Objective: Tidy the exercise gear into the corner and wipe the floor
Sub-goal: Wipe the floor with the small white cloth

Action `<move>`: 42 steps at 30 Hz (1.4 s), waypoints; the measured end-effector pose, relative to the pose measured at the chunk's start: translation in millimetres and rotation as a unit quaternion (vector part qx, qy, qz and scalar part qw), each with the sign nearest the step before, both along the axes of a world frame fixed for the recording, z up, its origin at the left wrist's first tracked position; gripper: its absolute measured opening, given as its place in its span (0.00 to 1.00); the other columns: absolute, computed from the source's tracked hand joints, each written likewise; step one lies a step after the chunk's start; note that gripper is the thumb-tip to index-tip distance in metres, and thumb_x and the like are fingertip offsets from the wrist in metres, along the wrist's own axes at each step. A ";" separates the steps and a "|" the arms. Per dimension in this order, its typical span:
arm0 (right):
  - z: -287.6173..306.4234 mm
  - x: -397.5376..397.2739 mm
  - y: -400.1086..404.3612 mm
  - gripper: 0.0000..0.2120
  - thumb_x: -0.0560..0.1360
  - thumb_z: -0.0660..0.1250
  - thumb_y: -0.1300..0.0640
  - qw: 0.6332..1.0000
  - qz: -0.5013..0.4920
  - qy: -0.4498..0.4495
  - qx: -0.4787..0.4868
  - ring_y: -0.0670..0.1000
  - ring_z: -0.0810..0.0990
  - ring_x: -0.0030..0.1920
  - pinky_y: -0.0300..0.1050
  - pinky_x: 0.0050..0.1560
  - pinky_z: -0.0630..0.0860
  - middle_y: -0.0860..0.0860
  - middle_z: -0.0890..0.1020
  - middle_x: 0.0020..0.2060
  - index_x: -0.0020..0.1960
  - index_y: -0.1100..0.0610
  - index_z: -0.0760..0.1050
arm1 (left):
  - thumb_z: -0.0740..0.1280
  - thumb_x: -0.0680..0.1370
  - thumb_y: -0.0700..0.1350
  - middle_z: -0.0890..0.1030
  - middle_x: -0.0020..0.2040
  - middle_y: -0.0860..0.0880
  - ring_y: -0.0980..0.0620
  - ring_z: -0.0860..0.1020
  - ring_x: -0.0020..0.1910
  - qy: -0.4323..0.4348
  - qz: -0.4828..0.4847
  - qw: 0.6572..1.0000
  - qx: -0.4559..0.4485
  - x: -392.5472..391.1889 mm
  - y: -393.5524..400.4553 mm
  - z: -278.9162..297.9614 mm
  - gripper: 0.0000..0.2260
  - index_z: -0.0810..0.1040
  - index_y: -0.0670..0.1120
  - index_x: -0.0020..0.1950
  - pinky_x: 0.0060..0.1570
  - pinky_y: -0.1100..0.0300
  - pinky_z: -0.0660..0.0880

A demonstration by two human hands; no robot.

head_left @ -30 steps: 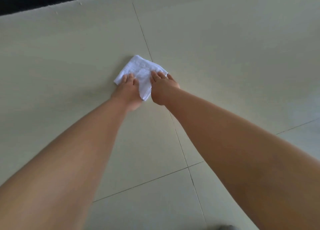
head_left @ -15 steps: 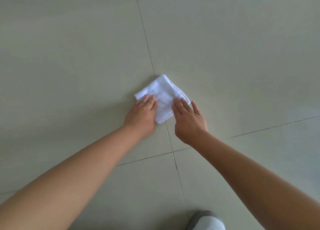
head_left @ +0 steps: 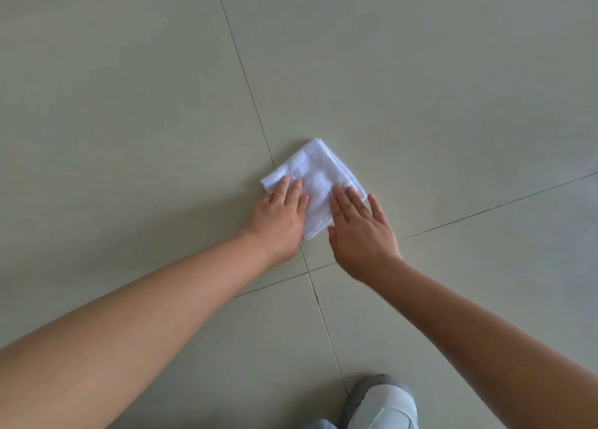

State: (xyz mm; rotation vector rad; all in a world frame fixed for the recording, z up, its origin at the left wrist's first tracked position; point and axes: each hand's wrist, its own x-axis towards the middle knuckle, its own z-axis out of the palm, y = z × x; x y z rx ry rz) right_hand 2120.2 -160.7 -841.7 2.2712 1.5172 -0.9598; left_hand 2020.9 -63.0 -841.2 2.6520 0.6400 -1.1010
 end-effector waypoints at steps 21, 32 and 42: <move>-9.8 136.0 89.5 0.27 0.80 0.46 0.57 0.996 0.025 -0.056 0.059 0.47 0.41 0.78 0.44 0.76 0.35 0.51 0.43 0.78 0.77 0.60 0.41 | 0.49 0.82 0.39 0.40 0.79 0.43 0.43 0.43 0.78 0.012 0.136 0.991 -0.012 133.4 80.2 1.4 0.25 0.45 0.42 0.78 0.77 0.55 0.45; 3.7 78.8 -61.1 0.30 0.81 0.46 0.52 0.989 -0.140 0.046 -0.008 0.47 0.37 0.77 0.43 0.73 0.31 0.50 0.38 0.77 0.76 0.60 0.37 | 0.52 0.79 0.35 0.33 0.77 0.48 0.49 0.37 0.78 0.129 0.016 0.989 -0.065 127.8 -30.9 25.4 0.31 0.38 0.44 0.78 0.76 0.55 0.39; -0.2 120.9 -87.0 0.27 0.81 0.42 0.51 0.985 -0.170 -0.028 -0.031 0.47 0.41 0.78 0.44 0.74 0.32 0.48 0.42 0.77 0.77 0.57 0.42 | 0.48 0.83 0.43 0.35 0.77 0.42 0.43 0.35 0.77 0.038 -0.075 0.996 -0.024 160.8 -58.7 1.0 0.27 0.37 0.39 0.77 0.75 0.53 0.38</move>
